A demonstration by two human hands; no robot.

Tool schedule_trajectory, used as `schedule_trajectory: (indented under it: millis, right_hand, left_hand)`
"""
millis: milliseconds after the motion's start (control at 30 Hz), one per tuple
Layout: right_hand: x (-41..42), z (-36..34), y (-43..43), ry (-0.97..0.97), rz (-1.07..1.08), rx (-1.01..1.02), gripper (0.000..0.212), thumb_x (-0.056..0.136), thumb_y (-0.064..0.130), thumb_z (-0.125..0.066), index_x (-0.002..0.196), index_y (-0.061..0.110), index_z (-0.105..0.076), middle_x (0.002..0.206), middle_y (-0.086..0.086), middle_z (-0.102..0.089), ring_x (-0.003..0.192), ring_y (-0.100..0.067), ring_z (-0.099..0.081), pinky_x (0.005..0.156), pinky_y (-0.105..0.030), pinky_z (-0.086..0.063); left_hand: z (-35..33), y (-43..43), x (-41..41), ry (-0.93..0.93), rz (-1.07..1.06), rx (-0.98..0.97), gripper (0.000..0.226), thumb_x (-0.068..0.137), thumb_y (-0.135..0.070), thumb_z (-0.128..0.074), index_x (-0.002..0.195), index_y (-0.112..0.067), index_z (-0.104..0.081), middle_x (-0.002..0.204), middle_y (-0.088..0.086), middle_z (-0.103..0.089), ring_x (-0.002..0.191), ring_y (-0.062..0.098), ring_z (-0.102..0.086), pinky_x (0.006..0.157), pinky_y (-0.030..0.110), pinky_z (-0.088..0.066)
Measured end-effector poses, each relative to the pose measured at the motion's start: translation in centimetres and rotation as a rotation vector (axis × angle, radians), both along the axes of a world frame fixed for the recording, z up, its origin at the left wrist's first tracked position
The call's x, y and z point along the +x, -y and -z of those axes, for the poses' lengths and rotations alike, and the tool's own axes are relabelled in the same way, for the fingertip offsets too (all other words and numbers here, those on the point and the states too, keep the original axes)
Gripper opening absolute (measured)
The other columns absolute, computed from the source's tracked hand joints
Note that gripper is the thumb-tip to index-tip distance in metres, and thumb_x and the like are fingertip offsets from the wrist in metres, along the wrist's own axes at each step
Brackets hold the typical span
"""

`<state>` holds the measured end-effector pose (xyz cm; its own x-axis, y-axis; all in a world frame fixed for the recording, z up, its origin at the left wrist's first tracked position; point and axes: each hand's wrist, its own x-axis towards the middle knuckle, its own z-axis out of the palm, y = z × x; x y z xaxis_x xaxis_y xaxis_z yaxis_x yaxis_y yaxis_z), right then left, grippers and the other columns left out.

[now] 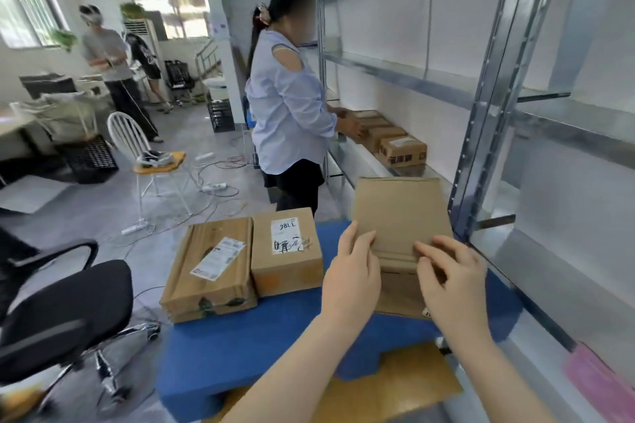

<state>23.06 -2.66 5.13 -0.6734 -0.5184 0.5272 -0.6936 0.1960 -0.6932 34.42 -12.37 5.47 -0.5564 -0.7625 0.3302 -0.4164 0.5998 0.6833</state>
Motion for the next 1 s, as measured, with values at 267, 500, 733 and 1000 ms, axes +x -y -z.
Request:
schedule_trajectory:
  millis: [267, 500, 733, 1000]
  right_hand:
    - [-3.6, 2.6, 9.7, 0.067, -0.111, 0.013, 0.027, 0.088, 0.014, -0.059, 0.113, 0.020, -0.069, 0.124, 0.009, -0.051, 0.118, -0.005, -0.026, 0.087, -0.021, -0.039]
    - [-8.4, 7.5, 14.2, 0.152, -0.193, 0.053, 0.027, 0.088, 0.012, -0.059, 0.111, 0.022, -0.069, 0.124, 0.012, -0.051, 0.119, -0.005, -0.029, 0.091, -0.030, -0.044]
    - [-9.9, 12.3, 17.5, 0.200, -0.319, 0.141, 0.033, 0.088, 0.005, -0.057, 0.113, 0.023, -0.069, 0.124, 0.013, -0.048, 0.120, -0.007, -0.031, 0.092, -0.034, -0.046]
    - [-10.9, 13.3, 19.0, 0.172, -0.400, 0.161, 0.032, 0.090, 0.012, -0.056, 0.116, 0.028, -0.066, 0.127, 0.019, -0.043, 0.125, 0.002, -0.025, 0.097, -0.023, -0.039]
  left_hand:
    - [2.8, 9.6, -2.4, 0.119, -0.006, 0.000, 0.039, 0.100, -0.028, -0.033, 0.138, -0.026, -0.041, 0.155, -0.003, -0.015, 0.090, 0.015, -0.061, 0.071, 0.029, -0.051]
    - [6.3, 13.1, -6.1, 0.256, -0.075, -0.027, 0.040, 0.100, -0.031, -0.033, 0.140, -0.028, -0.038, 0.155, -0.005, -0.012, 0.098, 0.018, -0.059, 0.078, 0.031, -0.050]
    - [9.7, 15.0, -6.2, 0.484, -0.133, -0.173, 0.041, 0.095, -0.026, -0.046, 0.136, -0.024, -0.047, 0.148, 0.003, -0.037, 0.119, 0.030, -0.050, 0.098, 0.037, -0.044]
    - [10.5, 15.1, -5.9, 0.448, -0.250, -0.206, 0.032, 0.086, -0.025, -0.063, 0.118, -0.030, -0.064, 0.134, -0.004, -0.055, 0.114, 0.024, -0.057, 0.096, 0.047, -0.039]
